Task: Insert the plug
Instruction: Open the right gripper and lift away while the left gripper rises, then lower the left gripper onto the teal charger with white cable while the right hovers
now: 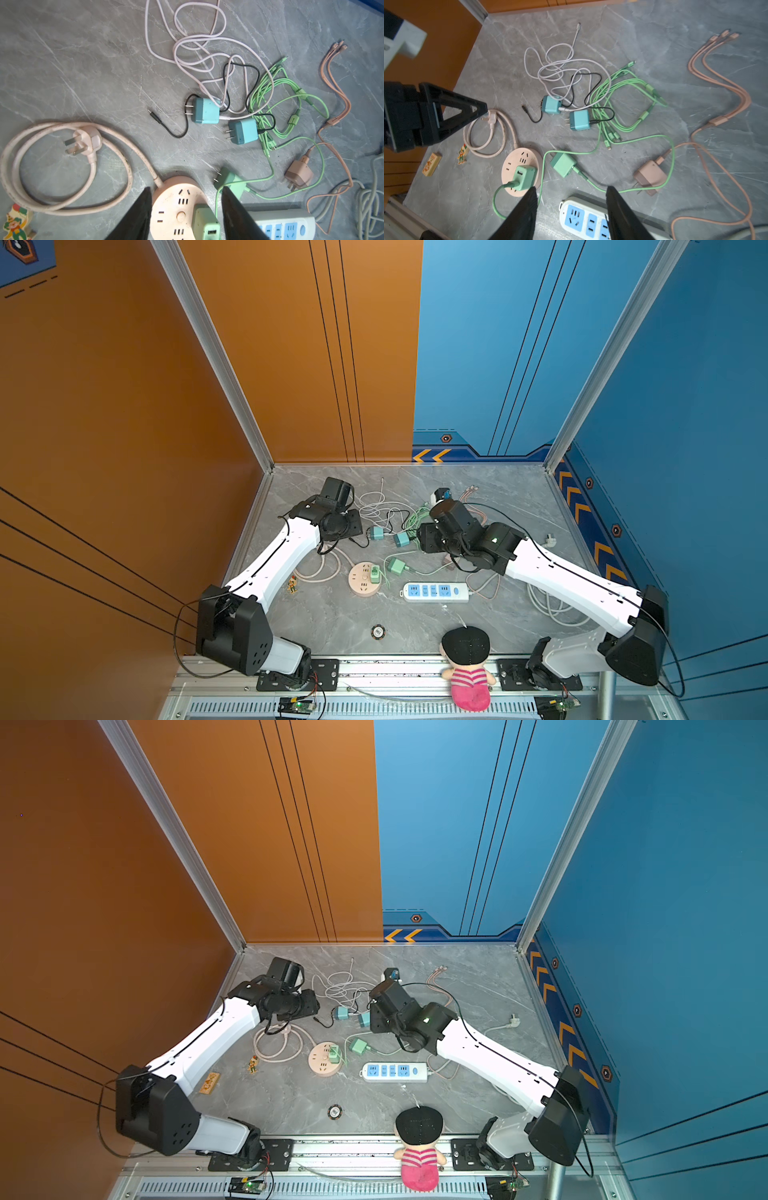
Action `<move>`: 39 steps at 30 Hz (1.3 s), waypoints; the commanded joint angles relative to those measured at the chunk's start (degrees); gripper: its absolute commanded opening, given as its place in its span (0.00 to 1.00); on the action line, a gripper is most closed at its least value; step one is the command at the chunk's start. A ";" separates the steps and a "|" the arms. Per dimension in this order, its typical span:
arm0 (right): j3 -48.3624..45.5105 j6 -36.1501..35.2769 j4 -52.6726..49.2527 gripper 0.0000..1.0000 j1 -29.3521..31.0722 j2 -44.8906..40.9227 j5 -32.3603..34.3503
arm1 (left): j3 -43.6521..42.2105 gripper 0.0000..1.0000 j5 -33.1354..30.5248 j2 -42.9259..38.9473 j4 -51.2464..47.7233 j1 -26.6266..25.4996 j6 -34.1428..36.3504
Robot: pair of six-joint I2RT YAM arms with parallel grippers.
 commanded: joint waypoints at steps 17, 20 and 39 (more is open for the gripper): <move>0.88 0.22 9.96 0.58 -21.30 9.44 -22.61 | 15.50 0.67 1.65 24.72 -2.43 -4.83 23.35; 1.18 0.22 10.07 0.59 -21.92 10.74 -23.80 | 15.60 0.71 2.69 25.77 -2.43 -4.92 25.34; -1.54 0.99 12.12 0.60 -24.08 11.48 -26.84 | 21.99 0.76 1.89 33.56 -7.64 -4.57 33.88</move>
